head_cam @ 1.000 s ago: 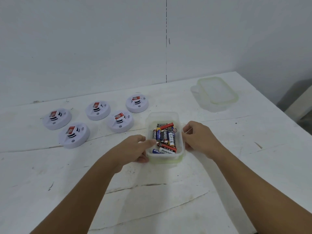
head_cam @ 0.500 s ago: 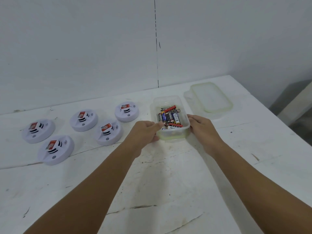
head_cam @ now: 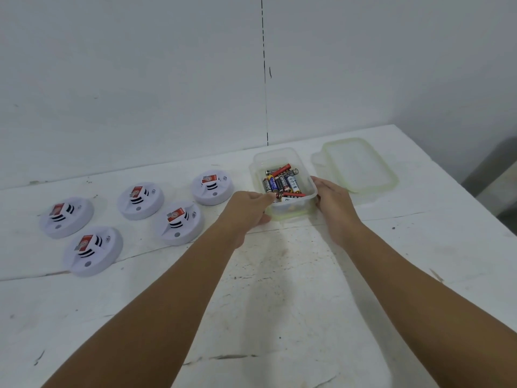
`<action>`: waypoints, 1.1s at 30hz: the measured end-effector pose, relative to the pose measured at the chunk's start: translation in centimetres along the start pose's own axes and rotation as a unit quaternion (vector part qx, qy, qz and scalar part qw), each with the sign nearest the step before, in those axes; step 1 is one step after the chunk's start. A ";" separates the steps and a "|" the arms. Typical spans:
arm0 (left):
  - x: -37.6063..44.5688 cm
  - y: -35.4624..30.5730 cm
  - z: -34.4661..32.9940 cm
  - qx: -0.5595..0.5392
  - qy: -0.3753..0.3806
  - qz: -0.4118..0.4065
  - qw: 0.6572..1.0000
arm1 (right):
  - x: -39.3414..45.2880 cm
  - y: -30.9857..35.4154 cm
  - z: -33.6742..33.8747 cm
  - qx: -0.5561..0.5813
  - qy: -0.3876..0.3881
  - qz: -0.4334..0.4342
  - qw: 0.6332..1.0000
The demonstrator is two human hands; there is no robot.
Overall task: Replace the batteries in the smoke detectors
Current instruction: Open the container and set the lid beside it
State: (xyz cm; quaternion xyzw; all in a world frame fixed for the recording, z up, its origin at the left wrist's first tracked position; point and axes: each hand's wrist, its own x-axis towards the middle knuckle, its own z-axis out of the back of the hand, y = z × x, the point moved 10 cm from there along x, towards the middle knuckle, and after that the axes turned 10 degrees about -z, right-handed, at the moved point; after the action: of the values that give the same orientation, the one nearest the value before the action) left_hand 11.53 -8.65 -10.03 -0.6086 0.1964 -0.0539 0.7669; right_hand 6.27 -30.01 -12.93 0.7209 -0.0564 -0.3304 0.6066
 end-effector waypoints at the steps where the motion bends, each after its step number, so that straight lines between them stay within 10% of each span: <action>1: 0.1 0.1 0.0 -0.003 -0.001 0.001 1.000 | 0.0 0.0 0.0 -0.002 0.003 0.002 1.000; 11: -0.8 0.4 0.1 -0.040 -0.027 -0.001 0.999 | -3.7 -1.4 1.4 0.008 -0.023 0.005 1.000; 17: -5.5 -2.3 0.7 0.035 -0.165 -0.109 0.980 | -7.1 -2.0 4.6 0.030 -0.053 0.008 0.998; 24: -7.5 -5.0 -9.0 0.126 0.011 -0.199 0.972 | -7.6 -1.2 11.6 0.099 -0.140 -0.033 0.985; 33: -3.7 -5.4 -15.2 -0.009 0.035 -0.026 0.999 | -5.8 3.2 14.6 0.005 -0.180 0.006 0.984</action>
State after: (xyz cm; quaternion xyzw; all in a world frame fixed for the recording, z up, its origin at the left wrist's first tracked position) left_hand 3.43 -22.70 -6.76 -0.6178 0.2082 -0.0933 0.7525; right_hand -5.14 -40.30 -8.31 0.6522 -0.1702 -0.4511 0.5850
